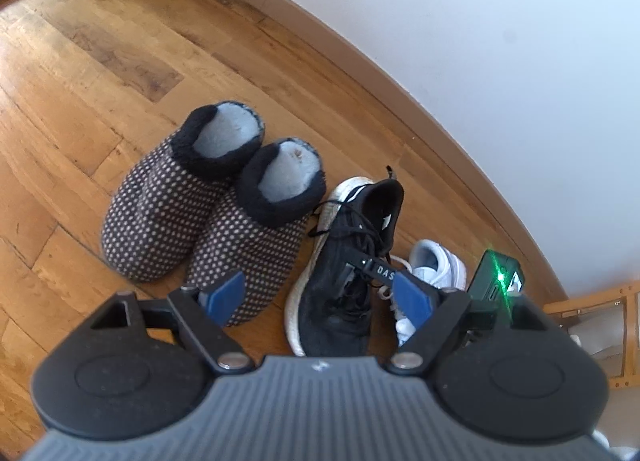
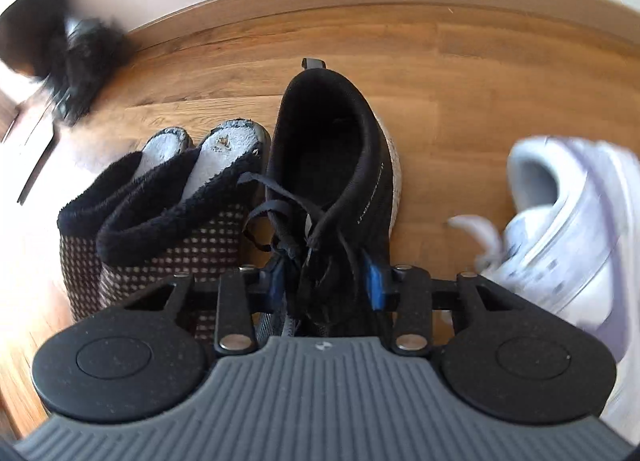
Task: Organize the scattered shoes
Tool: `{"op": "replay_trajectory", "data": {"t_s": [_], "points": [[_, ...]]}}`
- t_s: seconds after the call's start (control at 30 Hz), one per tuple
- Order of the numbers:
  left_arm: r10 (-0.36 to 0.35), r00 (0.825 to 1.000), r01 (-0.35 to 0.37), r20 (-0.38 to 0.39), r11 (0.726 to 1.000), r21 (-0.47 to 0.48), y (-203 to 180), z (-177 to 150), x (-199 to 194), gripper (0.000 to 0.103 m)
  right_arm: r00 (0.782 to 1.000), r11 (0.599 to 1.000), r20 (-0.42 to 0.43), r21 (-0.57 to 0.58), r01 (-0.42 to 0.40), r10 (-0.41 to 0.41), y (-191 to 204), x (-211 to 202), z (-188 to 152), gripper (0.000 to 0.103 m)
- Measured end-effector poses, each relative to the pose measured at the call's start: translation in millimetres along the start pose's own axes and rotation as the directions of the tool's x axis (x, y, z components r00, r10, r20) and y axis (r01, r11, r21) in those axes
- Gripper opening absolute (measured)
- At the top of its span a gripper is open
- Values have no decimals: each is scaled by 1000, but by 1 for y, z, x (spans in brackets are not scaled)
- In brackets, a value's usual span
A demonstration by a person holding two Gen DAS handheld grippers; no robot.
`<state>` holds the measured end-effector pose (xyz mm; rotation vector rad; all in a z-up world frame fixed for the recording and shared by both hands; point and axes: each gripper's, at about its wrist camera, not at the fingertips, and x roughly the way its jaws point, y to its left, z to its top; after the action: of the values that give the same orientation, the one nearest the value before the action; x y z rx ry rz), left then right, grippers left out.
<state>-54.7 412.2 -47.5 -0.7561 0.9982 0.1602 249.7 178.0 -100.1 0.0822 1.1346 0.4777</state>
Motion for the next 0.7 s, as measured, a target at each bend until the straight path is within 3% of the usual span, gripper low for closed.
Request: {"op": "replay_trajectory", "data": {"t_s": [0.37,0.5,0.7], "points": [[15,1000,-15,2,1000,-7,3,-3,-5,81,999,991,-44,136,-18,24,29,6,-7,38],[15,1000,-15,11,1000,9,-7,-6,-9,81,997,988,-15,132,-75,77,26,-4,-8,62],[-2,1000,1,14,999,50,-27,-11,-5,81,981,973,45,127,-193,189,5,-47,-8,68]]}}
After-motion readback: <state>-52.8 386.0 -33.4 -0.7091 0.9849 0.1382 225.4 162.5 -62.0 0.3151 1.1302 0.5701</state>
